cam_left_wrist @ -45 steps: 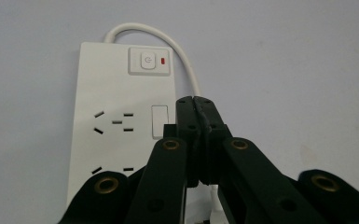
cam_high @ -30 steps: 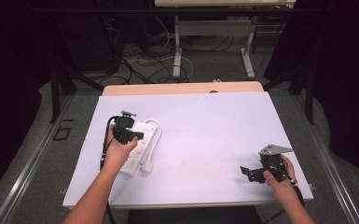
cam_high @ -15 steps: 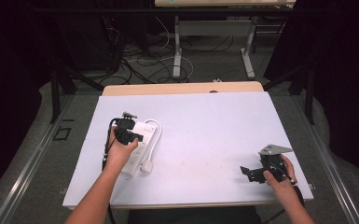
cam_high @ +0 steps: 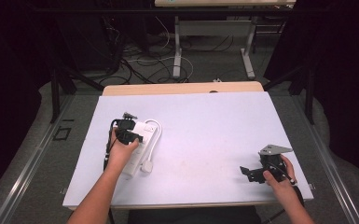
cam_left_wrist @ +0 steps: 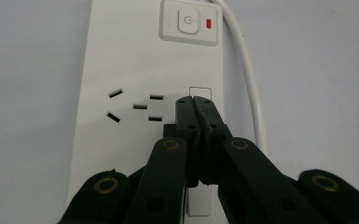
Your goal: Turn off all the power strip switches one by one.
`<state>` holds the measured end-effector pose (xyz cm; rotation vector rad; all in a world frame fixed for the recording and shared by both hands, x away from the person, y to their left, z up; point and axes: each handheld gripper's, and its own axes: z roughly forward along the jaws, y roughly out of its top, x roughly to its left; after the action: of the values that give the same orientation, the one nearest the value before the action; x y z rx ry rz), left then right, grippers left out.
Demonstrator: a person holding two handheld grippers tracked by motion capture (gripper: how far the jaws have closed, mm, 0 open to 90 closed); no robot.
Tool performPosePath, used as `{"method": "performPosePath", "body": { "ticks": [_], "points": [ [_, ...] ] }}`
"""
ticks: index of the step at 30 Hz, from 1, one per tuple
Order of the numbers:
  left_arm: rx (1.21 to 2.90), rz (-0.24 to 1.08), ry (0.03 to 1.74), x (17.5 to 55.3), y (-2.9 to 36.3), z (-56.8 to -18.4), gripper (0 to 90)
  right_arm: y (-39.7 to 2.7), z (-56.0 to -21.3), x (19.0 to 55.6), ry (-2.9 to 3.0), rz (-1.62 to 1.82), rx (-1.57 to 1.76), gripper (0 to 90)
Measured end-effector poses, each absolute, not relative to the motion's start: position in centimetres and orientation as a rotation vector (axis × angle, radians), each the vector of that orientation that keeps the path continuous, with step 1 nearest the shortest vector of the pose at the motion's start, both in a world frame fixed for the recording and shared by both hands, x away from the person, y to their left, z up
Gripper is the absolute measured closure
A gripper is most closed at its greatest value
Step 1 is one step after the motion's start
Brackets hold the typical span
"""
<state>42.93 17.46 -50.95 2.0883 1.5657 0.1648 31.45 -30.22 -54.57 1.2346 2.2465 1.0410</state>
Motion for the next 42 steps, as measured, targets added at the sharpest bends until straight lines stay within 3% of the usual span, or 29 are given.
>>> {"method": "performPosePath", "body": {
  "ticks": [42],
  "points": [
    [2.122, 0.218, 1.555, 42.84, 16.75, -51.48, 90.0, -30.13, -54.63, 31.50, 2.248, 1.045, 1.236, 0.0]
  ]
}}
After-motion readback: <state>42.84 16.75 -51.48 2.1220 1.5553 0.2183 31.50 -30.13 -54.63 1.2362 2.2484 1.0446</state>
